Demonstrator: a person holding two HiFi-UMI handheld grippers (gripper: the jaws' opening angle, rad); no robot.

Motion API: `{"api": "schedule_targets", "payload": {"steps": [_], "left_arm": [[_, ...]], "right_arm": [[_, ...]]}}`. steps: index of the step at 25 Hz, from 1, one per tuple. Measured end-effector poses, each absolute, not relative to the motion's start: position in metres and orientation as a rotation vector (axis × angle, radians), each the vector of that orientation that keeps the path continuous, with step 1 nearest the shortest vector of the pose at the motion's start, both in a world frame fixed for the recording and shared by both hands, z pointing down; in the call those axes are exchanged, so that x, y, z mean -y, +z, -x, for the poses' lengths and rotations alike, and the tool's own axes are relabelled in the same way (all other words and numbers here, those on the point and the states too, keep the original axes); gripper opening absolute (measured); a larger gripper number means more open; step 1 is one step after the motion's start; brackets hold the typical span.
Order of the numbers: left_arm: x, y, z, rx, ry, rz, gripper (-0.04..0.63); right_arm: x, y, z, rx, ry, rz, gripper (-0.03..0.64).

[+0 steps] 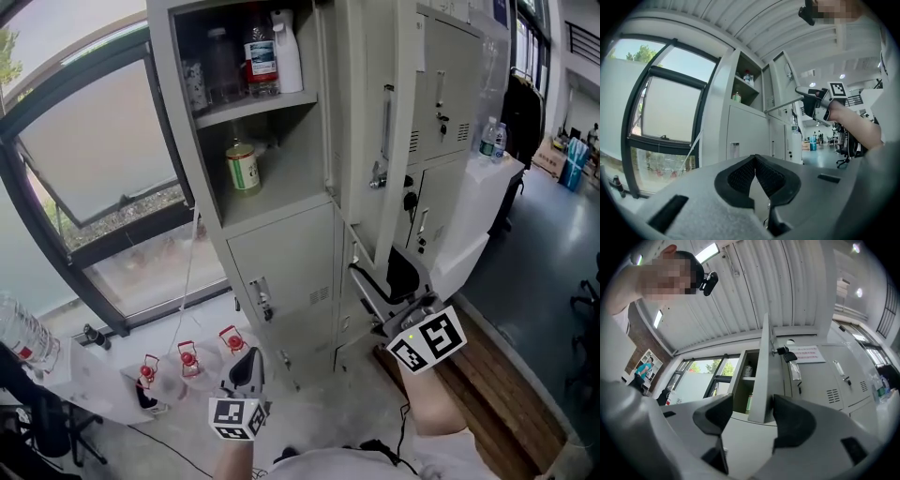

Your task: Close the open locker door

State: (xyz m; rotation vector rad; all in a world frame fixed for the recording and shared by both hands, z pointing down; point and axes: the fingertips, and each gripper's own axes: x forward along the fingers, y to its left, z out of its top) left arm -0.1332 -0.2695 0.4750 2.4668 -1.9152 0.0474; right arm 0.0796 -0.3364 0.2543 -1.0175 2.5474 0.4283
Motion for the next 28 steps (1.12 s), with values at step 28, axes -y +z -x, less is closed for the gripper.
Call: {"api": "schedule_targets", "payload": {"steps": [28], "left_arm": [[0.249,0.468,0.272,2.214,0.042,-2.233,0.009]], "right_arm": [[0.359,0.251,0.097,-2.618,0.387,0.681,0.238]]}}
